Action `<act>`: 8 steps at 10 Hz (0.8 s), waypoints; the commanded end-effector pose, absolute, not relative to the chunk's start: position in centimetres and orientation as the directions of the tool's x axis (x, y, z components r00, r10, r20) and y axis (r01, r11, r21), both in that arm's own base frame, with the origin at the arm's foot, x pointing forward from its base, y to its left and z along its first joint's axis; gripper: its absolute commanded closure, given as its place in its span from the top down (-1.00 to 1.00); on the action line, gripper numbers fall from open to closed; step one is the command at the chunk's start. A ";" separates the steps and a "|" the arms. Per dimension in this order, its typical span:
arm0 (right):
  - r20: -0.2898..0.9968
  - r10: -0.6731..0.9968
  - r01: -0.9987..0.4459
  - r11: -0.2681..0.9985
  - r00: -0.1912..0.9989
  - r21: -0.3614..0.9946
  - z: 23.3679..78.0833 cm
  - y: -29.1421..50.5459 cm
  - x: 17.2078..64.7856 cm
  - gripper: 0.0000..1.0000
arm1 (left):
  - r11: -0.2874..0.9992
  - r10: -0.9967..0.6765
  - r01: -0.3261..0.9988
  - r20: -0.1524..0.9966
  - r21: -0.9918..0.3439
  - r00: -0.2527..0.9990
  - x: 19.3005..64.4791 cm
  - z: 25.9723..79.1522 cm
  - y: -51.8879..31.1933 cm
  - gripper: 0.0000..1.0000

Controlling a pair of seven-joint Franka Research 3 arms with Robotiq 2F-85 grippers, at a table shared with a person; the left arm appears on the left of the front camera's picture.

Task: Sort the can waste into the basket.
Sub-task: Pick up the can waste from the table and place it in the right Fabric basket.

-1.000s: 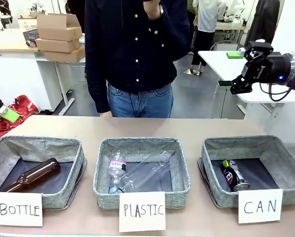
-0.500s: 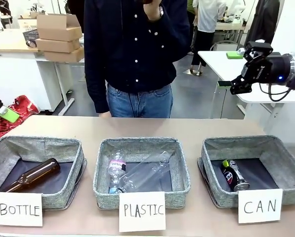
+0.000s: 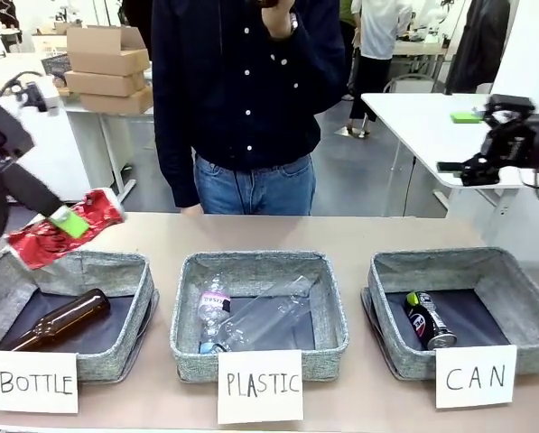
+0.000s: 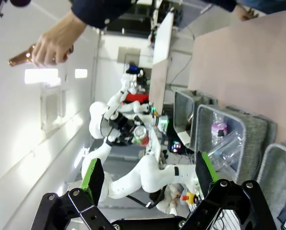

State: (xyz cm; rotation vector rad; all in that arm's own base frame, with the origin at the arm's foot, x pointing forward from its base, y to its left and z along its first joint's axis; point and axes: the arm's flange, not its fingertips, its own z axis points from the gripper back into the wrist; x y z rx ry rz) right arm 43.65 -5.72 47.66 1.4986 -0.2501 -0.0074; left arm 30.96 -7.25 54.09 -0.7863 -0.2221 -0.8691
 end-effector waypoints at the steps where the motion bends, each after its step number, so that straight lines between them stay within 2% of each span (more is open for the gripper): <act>1: 0.127 -0.287 -0.108 0.079 0.949 0.991 46.8 -8.4 42.8 1.00 | 0.119 -0.659 0.827 0.579 -0.549 0.479 30.2 53.6 -14.3 -0.16; 2: 0.126 -0.326 -0.098 0.100 0.937 0.990 46.5 -9.8 42.2 1.00 | -0.013 -0.702 0.852 0.612 -0.523 0.364 29.4 52.8 -20.1 -0.16; 4: 0.103 -0.365 -0.055 0.142 0.925 0.988 45.6 -12.9 39.9 1.00 | -0.179 -0.724 0.898 0.672 -0.402 0.157 27.4 51.8 -32.0 -0.16; 5: 0.098 -0.408 -0.037 0.156 0.908 0.987 45.1 -14.8 38.0 1.00 | -0.216 -0.690 0.929 0.720 -0.302 0.074 26.0 51.3 -37.3 -0.16; 6: 0.093 -0.443 -0.042 0.123 0.892 0.991 44.2 -17.4 35.4 1.00 | -0.227 -0.609 0.968 0.792 -0.111 -0.052 24.2 50.9 -42.5 -0.16; 8: 0.039 -0.469 -0.024 0.039 0.882 0.999 42.0 -21.9 29.6 1.00 | -0.230 -0.551 0.965 0.800 0.127 -0.237 22.2 49.7 -49.9 -0.16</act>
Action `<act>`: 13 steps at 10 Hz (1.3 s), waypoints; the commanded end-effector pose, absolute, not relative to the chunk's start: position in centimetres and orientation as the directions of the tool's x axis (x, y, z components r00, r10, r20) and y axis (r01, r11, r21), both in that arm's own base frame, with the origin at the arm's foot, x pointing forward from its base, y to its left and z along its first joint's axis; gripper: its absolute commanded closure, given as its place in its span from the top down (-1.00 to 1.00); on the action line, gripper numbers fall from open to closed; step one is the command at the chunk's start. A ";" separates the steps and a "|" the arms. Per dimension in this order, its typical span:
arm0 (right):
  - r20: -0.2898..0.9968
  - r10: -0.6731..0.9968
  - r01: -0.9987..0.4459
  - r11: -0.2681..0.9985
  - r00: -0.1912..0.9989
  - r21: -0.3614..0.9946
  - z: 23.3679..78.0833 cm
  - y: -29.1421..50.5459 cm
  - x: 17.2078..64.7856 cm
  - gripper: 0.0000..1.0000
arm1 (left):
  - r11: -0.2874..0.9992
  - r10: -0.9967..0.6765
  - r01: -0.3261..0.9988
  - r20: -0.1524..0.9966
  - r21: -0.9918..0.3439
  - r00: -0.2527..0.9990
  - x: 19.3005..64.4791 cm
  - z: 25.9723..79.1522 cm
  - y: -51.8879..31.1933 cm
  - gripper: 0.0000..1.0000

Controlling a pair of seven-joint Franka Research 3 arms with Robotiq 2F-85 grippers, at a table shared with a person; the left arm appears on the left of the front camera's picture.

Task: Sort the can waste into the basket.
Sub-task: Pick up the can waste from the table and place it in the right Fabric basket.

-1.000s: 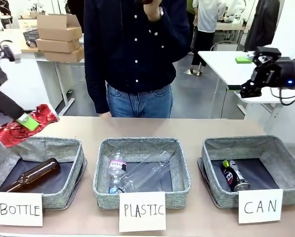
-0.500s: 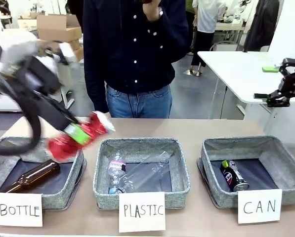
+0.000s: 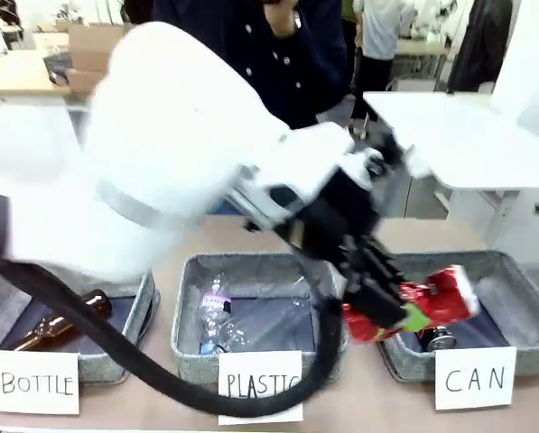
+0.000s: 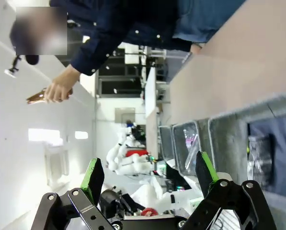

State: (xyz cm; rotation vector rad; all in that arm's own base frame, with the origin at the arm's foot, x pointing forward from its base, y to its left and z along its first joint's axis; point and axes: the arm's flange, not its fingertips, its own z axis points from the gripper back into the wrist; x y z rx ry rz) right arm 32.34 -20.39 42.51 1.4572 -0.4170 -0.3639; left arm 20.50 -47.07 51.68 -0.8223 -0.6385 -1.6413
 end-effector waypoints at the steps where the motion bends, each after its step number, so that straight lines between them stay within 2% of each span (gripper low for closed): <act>1: 0.073 -0.412 -0.076 0.009 0.908 0.997 41.1 -23.5 25.7 1.00 | -0.194 -0.559 0.962 0.784 0.190 -0.268 22.7 49.0 -53.1 -0.16; 2: 0.146 -0.353 -0.147 0.025 0.924 0.989 40.2 -24.3 21.4 1.00 | -0.151 -0.551 0.957 0.783 0.248 -0.290 23.5 48.0 -56.0 -0.16; 3: 0.220 -0.239 -0.203 0.095 0.946 0.975 39.5 -24.3 18.4 1.00 | -0.120 -0.555 0.952 0.776 0.282 -0.300 24.0 46.4 -58.1 -0.16; 4: 0.321 -0.182 -0.311 0.080 0.930 0.947 39.3 -24.6 16.7 1.00 | -0.116 -0.594 0.956 0.752 0.270 -0.284 24.7 44.8 -59.9 -0.16; 5: 0.104 -0.353 -0.101 0.026 0.930 0.995 40.2 -23.6 20.3 1.00 | -0.110 -0.645 0.964 0.721 0.240 -0.253 25.3 43.2 -61.2 -0.16; 8: 0.104 -0.353 -0.101 0.026 0.930 0.995 40.2 -23.6 20.3 1.00 | -0.070 -0.742 0.985 0.652 0.156 -0.156 27.8 41.6 -62.7 -0.16; 13: 0.104 -0.353 -0.101 0.026 0.930 0.995 40.2 -23.6 20.3 1.00 | -0.079 -0.742 0.991 0.657 0.110 -0.132 29.2 42.5 -62.5 -0.16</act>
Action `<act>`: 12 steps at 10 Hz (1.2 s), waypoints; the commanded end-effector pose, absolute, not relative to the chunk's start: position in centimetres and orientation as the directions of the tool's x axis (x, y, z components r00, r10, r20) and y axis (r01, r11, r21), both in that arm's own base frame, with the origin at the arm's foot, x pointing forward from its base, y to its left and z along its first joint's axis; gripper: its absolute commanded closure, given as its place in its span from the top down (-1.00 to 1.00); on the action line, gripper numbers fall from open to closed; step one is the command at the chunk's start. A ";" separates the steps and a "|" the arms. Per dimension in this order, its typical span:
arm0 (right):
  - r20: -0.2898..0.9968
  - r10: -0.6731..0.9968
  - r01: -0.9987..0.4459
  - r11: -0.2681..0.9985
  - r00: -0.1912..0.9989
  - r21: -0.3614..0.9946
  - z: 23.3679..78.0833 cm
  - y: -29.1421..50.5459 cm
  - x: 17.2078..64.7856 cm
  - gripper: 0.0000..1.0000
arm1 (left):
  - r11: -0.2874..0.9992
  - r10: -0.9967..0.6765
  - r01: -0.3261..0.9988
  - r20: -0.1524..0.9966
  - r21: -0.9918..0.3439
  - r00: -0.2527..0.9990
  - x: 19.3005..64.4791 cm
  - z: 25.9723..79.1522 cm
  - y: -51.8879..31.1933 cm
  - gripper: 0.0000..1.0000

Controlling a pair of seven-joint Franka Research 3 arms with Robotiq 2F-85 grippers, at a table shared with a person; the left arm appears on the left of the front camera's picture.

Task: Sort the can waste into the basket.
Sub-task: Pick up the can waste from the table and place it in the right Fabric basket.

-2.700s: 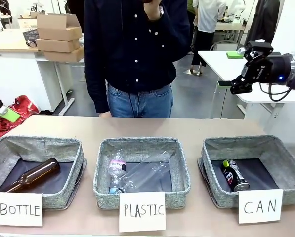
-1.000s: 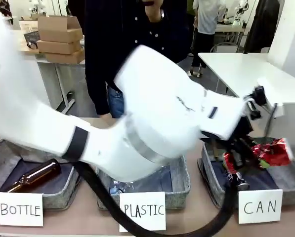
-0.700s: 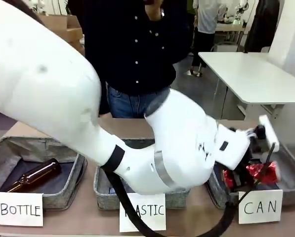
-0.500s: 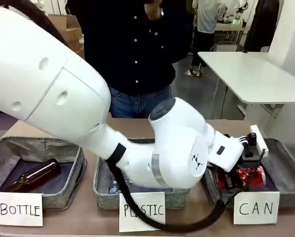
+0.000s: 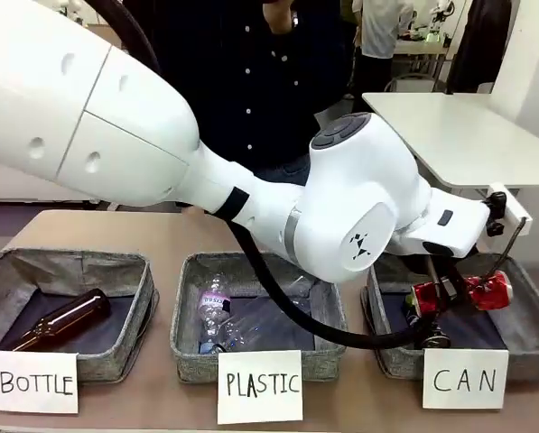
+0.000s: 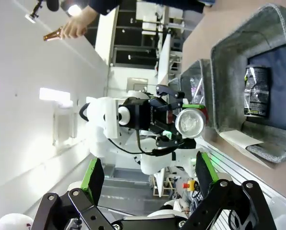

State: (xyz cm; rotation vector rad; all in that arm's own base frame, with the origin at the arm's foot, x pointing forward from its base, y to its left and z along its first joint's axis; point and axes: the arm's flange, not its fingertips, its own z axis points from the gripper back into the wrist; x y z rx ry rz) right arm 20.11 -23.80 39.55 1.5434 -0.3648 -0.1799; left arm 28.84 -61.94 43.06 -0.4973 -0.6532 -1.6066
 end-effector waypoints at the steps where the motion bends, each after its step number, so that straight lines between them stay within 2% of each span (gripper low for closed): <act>1: 0.104 -0.353 -0.101 0.026 0.930 0.995 40.2 -23.6 20.3 1.00 | -0.074 -0.745 0.991 0.655 0.108 -0.127 29.3 42.6 -62.4 -0.06; 2: 0.104 -0.353 -0.101 0.026 0.930 0.995 40.2 -23.6 20.3 1.00 | -0.068 -0.754 0.993 0.647 0.099 -0.116 29.5 42.7 -62.3 1.00; 5: 0.104 -0.353 -0.101 0.026 0.930 0.995 40.2 -23.6 20.3 1.00 | -0.058 -0.760 0.993 0.641 0.101 -0.109 29.9 43.2 -62.2 1.00; 8: 0.104 -0.353 -0.101 0.026 0.930 0.995 40.2 -23.6 20.3 1.00 | -0.019 -0.774 0.999 0.631 0.044 -0.042 30.6 44.6 -61.5 1.00; 10: 0.117 -0.339 -0.114 0.028 0.933 0.993 39.6 -23.8 20.1 1.00 | 0.083 -0.843 0.991 0.524 -0.101 0.124 30.7 47.7 -57.9 1.00; 11: 0.104 -0.349 -0.090 0.058 0.931 0.994 40.6 -21.9 23.8 1.00 | 0.146 -0.873 0.971 0.436 -0.189 0.217 31.2 49.9 -53.8 1.00; 12: 0.131 -0.253 -0.121 0.054 0.959 0.991 41.2 -19.6 27.5 1.00 | 0.231 -0.877 0.937 0.362 -0.262 0.317 32.0 51.6 -49.8 1.00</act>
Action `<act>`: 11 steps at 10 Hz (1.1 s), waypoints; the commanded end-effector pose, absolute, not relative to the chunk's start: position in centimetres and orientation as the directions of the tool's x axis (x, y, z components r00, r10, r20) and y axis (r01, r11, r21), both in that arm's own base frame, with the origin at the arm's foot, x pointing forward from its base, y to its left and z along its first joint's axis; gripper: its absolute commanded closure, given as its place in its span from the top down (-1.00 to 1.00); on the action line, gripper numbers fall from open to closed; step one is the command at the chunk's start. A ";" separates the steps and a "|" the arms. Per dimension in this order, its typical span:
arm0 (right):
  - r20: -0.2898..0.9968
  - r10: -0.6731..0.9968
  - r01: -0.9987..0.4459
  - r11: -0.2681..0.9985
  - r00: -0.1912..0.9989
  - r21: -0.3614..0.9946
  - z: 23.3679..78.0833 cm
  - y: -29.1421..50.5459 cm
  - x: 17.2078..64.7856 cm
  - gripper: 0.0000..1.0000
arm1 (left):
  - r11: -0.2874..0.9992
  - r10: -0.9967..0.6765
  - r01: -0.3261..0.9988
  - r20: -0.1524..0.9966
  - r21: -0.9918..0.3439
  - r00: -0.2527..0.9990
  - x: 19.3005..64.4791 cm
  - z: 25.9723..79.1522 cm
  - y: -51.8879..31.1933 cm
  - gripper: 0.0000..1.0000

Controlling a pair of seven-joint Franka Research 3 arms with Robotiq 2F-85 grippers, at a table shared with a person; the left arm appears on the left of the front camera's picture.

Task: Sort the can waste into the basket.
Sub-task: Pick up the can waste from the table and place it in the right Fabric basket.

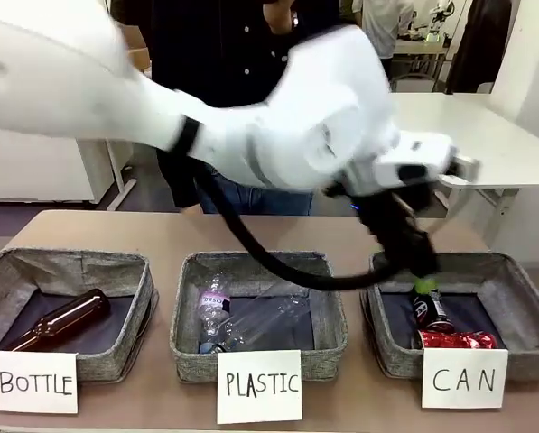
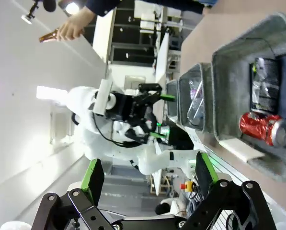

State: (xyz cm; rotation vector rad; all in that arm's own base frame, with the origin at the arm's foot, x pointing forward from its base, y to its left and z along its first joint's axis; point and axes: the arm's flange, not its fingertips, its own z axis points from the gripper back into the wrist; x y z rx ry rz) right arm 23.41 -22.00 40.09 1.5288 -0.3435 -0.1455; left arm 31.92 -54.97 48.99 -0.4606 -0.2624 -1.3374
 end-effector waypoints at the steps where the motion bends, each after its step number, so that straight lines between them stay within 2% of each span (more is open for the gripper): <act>1: 0.140 -0.174 -0.127 0.082 0.975 0.988 41.9 -16.9 31.3 1.00 | 0.270 -0.878 0.892 0.289 -0.362 0.382 32.7 53.1 -45.2 1.00; 3: 0.180 -0.027 -0.175 0.128 0.983 0.976 44.3 -9.9 37.7 1.00 | 0.381 -0.805 0.785 0.242 -0.488 0.542 34.3 55.1 -34.1 1.00; 6: 0.217 0.143 -0.241 0.186 0.966 0.952 46.3 1.1 42.1 1.00 | 0.518 -0.487 0.540 0.290 -0.664 0.824 37.0 55.1 -16.2 1.00; 7: 0.225 0.129 -0.249 0.211 0.966 0.945 46.5 4.5 42.7 1.00 | 0.510 -0.322 0.454 0.327 -0.731 0.889 37.3 54.9 -9.6 1.00; 8: 0.212 0.124 -0.232 0.181 0.969 0.956 46.8 6.3 43.0 1.00 | 0.485 -0.187 0.395 0.349 -0.780 0.918 36.9 54.7 -4.4 1.00; 10: 0.172 0.085 -0.185 0.173 0.981 0.967 47.4 7.0 43.1 1.00 | 0.406 0.043 0.300 0.346 -0.863 0.937 36.3 53.8 4.3 1.00; 11: 0.124 0.059 -0.133 0.193 0.991 0.972 47.2 6.9 43.5 1.00 | 0.330 0.029 0.288 0.314 -0.899 0.949 37.1 52.7 6.7 1.00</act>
